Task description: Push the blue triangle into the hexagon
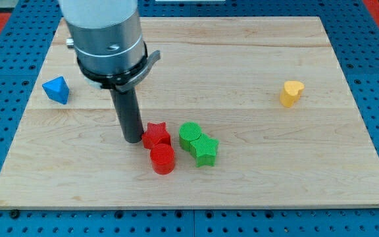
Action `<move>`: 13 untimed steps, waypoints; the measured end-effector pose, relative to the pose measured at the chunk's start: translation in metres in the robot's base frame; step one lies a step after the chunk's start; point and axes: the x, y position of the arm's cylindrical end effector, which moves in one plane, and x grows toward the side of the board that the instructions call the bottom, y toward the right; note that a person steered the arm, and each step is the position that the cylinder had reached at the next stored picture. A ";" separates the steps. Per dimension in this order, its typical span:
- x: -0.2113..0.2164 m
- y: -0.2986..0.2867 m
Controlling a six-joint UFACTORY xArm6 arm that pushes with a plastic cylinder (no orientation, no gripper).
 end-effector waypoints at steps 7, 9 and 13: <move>-0.094 -0.139; -0.094 -0.207; -0.117 -0.053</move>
